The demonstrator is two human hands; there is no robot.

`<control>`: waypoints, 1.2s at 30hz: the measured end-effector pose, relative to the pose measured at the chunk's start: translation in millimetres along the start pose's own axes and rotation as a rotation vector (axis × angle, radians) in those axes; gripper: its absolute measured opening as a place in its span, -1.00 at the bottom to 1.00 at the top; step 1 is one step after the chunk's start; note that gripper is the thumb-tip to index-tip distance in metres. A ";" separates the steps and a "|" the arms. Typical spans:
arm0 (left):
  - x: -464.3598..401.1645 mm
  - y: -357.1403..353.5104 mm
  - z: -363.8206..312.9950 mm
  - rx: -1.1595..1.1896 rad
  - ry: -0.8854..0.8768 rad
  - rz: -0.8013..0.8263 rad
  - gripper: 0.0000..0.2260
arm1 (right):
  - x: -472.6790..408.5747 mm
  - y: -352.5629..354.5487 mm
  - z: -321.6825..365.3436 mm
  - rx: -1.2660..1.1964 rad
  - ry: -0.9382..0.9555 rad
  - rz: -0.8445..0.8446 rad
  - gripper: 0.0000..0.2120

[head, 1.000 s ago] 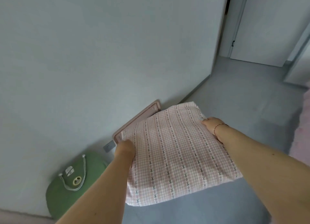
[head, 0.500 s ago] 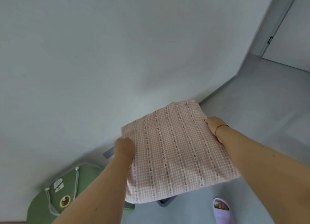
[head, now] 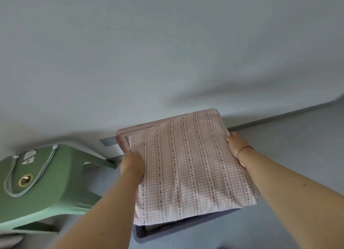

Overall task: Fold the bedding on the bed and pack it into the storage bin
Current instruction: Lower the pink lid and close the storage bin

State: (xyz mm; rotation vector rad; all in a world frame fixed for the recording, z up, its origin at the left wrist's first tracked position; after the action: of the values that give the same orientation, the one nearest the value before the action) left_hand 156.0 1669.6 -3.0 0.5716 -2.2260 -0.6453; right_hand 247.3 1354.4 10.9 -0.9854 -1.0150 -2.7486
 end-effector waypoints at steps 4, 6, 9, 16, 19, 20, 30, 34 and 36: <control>-40.8 -43.1 44.5 -0.020 0.015 0.012 -0.65 | -41.7 -45.1 -30.9 0.033 0.046 0.064 -0.71; -65.0 -69.8 77.7 -0.054 0.051 0.019 -0.65 | -64.7 -72.4 -54.4 0.050 0.034 0.082 -0.60; -98.3 -107.3 114.5 -0.055 0.079 0.026 -0.64 | -101.0 -112.6 -92.9 0.072 -0.004 0.132 -0.44; -150.8 -173.5 168.1 -0.065 0.032 -0.011 -0.63 | -164.9 -171.6 -158.2 0.086 -0.037 0.157 -0.24; -167.0 -188.5 180.9 -0.051 0.011 -0.057 -0.64 | -185.2 -186.7 -169.2 0.122 0.010 0.120 -0.19; -171.1 -191.2 183.1 -0.048 0.003 -0.076 -0.64 | -190.9 -190.7 -170.3 0.130 0.028 0.104 -0.18; -128.2 -212.7 167.1 -0.665 -0.429 -0.155 -0.34 | -179.4 -213.0 -151.5 0.830 0.345 -0.040 -0.11; -109.0 -242.6 194.1 -0.859 -0.569 0.071 -0.11 | -162.7 -245.4 -166.4 0.942 0.471 0.117 -0.13; -119.5 -259.9 218.9 -0.885 -0.559 0.051 -0.12 | -165.4 -261.4 -186.3 0.968 0.482 0.107 -0.02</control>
State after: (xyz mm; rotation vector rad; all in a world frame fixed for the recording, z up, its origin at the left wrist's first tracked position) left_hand 119.1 1596.0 -353.8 -0.1437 -2.1055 -1.7852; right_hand 210.1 1420.2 -342.2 -0.1976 -1.7845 -1.8187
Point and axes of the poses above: each hand's wrist, its own x-axis away from the middle knuckle, its own y-axis out of the back of the hand, z = x × y, the point moved 2 cm from there along -x, towards the middle knuckle, and after that the axes turned 4 degrees about z, right-handed, at the moved point
